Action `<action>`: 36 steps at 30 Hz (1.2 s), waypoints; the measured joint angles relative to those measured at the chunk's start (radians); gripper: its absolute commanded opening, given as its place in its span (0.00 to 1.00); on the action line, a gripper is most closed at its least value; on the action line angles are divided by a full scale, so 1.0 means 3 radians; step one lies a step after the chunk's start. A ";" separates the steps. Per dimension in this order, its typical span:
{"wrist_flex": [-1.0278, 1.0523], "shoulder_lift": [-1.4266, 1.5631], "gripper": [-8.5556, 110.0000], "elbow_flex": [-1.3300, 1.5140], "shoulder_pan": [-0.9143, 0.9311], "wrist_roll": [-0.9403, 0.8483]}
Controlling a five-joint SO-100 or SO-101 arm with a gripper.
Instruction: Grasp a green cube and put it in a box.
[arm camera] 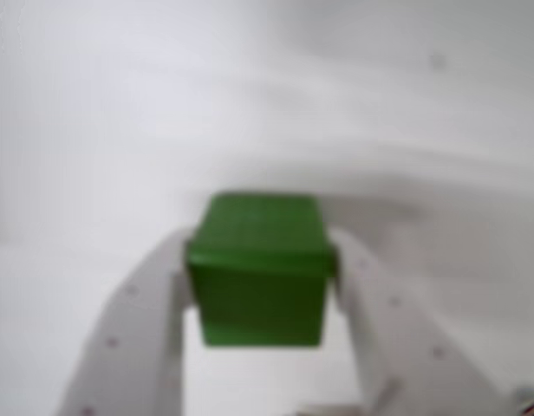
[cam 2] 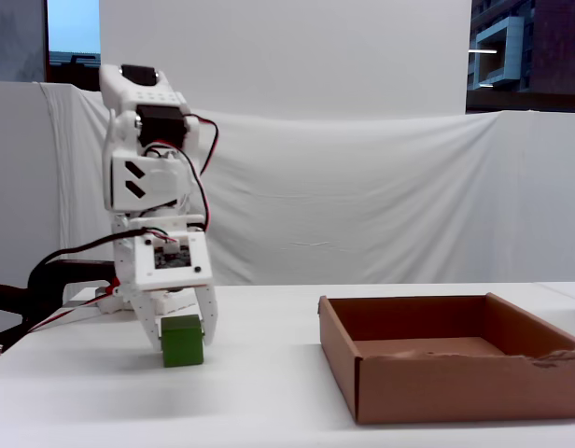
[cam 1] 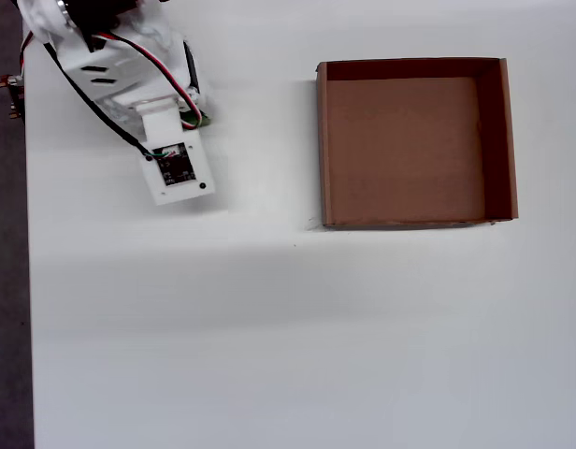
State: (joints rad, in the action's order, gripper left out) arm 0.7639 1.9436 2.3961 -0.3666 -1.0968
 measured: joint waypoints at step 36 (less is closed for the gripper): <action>0.1345 -0.0741 0.18 -0.2286 -0.1565 0.0061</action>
State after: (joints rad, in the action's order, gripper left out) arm 1.1674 1.7211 1.7104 -0.8360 -1.0784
